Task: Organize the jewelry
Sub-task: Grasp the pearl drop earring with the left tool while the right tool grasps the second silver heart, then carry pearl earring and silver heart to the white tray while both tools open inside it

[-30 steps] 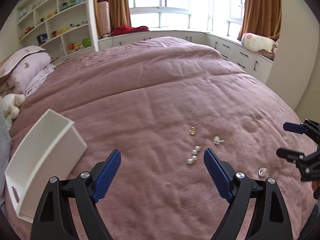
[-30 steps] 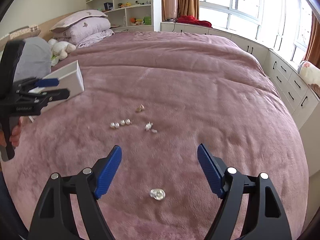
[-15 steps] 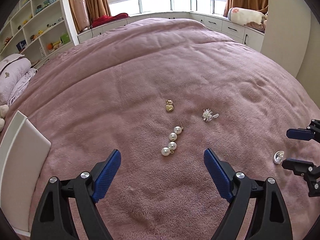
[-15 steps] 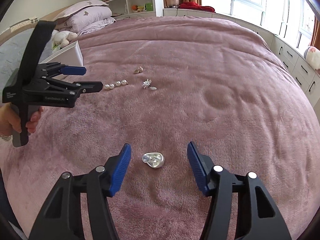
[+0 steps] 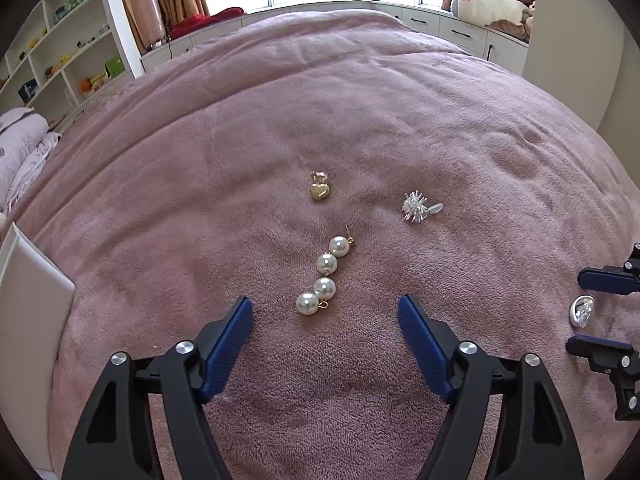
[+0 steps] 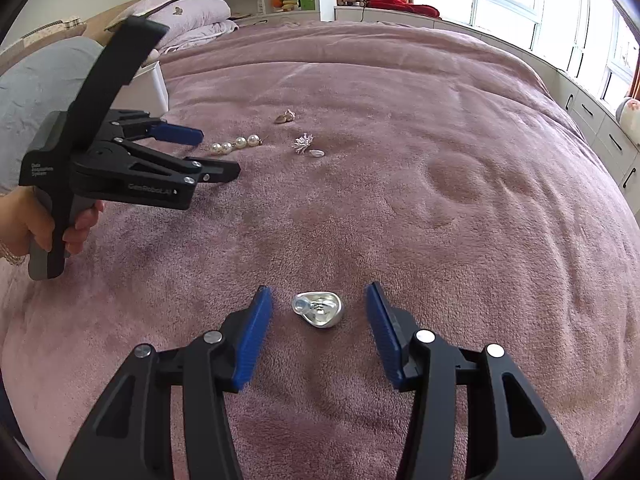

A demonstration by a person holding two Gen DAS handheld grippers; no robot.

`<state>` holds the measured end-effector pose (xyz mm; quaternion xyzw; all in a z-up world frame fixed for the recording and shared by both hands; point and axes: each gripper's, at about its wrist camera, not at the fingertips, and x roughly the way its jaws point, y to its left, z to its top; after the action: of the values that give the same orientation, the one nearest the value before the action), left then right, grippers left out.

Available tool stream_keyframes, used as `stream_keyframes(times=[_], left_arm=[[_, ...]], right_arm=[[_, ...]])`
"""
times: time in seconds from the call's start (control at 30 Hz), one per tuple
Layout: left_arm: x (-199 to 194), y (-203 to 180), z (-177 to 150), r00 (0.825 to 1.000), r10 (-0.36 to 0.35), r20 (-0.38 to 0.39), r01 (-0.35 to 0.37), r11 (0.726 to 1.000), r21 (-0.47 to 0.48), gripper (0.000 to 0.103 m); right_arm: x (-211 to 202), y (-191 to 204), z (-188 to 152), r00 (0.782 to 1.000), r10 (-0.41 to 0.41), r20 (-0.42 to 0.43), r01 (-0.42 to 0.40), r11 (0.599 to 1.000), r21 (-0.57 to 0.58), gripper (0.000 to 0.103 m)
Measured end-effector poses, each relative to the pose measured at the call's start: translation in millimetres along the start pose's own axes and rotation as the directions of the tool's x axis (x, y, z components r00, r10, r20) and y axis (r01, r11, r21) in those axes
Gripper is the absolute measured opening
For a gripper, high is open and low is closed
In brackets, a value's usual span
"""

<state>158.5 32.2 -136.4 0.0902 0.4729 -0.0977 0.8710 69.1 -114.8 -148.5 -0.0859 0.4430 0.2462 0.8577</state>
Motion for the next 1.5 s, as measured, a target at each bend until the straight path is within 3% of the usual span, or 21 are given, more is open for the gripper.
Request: stream_keyframes(times=[0.2, 0.37, 0.5, 0.7, 0.93, 1.17, 1.5], left_arm=[[5, 0, -5, 0.999, -0.032, -0.025, 0.032, 0.999, -0.015, 0.06], [3, 4, -1, 0.997, -0.074, -0.038, 0.073, 0.997, -0.033, 0.022], [3, 7, 1, 0.995, -0.091, -0.046, 0.089, 0.995, -0.034, 0.021], [-3, 13, -2, 0.993, -0.112, -0.046, 0.109, 0.992, -0.06, 0.02], [-28, 22, 1, 0.995, -0.1, -0.025, 0.099, 0.995, -0.025, 0.021], [-66, 53, 5, 0.998, -0.063, 0.022, 0.064, 0.997, -0.038, 0.02], [-133, 124, -13, 0.995, 0.02, 0.098, -0.01, 0.994, -0.107, 0.021]], right_arm=[[4, -2, -2, 1.0, 0.004, -0.011, -0.004, 1.0, 0.008, 0.047], [7, -2, -3, 1.0, 0.012, -0.017, -0.012, 1.0, 0.01, 0.034], [8, -1, -3, 1.0, 0.022, -0.023, -0.021, 1.0, 0.013, 0.026], [5, -5, -4, 0.998, 0.056, -0.021, -0.055, 0.998, 0.044, 0.026], [-3, -5, -1, 0.997, 0.071, -0.015, -0.07, 0.996, 0.057, 0.026], [-8, 8, 12, 0.996, 0.084, -0.009, -0.084, 0.996, 0.032, 0.026], [-15, 61, 62, 0.992, 0.126, 0.027, -0.124, 0.99, -0.061, 0.026]])
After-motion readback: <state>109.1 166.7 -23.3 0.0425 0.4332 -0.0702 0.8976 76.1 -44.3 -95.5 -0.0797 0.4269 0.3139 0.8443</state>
